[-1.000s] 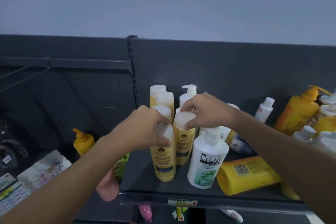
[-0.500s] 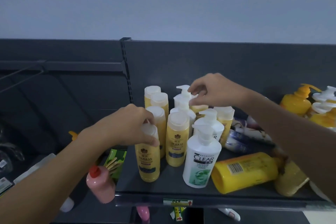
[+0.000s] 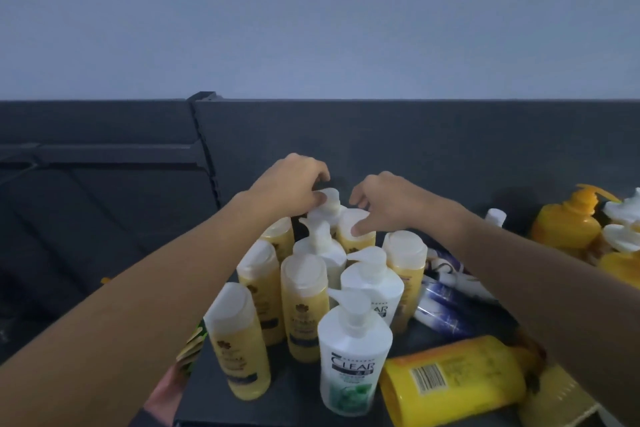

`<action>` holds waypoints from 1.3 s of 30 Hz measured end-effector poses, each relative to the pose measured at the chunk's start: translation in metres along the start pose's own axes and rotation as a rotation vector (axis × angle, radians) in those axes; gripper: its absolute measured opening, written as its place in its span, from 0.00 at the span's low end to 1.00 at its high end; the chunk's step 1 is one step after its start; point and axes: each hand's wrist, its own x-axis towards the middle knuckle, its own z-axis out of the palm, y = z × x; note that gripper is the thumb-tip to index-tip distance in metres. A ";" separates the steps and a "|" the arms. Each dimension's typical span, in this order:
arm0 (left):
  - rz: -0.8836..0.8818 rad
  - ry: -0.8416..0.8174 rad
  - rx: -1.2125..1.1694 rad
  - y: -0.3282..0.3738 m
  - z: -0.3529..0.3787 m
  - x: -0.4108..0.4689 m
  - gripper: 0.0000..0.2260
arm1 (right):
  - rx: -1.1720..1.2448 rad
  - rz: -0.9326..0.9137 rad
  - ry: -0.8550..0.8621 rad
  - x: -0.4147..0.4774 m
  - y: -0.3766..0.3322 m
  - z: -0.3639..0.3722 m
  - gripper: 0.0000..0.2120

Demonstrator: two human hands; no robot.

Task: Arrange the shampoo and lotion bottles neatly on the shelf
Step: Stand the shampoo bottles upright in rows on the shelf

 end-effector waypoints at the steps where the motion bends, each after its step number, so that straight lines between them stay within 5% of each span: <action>1: -0.008 -0.013 0.005 -0.001 0.004 0.009 0.19 | 0.008 -0.002 -0.014 0.003 0.002 0.003 0.28; 8: -0.080 -0.139 0.009 0.008 0.023 0.041 0.14 | 0.050 -0.059 -0.033 0.018 0.019 0.013 0.25; 23: -0.103 0.024 0.017 0.001 -0.036 0.030 0.12 | 0.142 -0.017 0.030 0.038 0.027 0.011 0.15; 39: -0.053 0.215 -0.014 0.010 -0.134 0.011 0.14 | 0.338 0.006 0.093 0.064 0.005 0.025 0.32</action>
